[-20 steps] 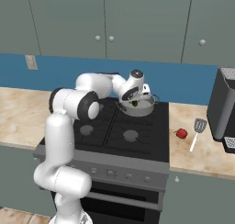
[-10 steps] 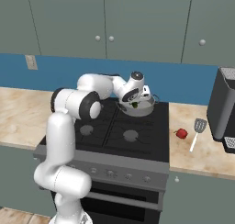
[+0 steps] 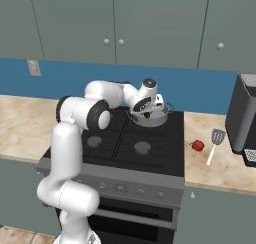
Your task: Put the cucumber and bell pepper in the pot. Retrieve the spatula and lightly stir the vegetables in the pot.
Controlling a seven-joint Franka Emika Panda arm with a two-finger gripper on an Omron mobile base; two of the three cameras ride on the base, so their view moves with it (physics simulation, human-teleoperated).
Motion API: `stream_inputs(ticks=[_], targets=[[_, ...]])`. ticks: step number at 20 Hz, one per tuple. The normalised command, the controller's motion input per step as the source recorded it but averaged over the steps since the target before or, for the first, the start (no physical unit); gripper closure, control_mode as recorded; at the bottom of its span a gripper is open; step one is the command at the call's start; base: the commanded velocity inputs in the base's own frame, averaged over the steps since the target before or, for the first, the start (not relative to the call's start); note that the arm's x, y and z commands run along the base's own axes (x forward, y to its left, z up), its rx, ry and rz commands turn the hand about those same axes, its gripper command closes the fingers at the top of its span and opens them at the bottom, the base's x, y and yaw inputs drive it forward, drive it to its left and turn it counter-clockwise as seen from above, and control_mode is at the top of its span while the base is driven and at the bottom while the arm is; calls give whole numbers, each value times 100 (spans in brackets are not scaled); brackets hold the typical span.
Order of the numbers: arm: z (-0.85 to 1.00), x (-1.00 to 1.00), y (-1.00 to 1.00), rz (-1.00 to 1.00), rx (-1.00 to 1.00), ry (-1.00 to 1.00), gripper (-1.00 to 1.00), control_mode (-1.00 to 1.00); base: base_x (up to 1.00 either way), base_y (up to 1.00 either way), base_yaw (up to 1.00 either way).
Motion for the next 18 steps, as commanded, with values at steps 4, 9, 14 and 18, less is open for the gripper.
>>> stream_inputs(ticks=[4, 9, 14, 18], targets=[[-4, 5, 0, 0, 0, 4, 100, -100, 0, 0, 0], [0, 5, 0, 0, 0, 4, 100, -100, 0, 0, 0], [0, 18, 0, 0, 0, 1, 100, -100, 0, 0, 0], [-2, 31, 0, 0, 0, 0, 100, -100, 0, 0, 0]])
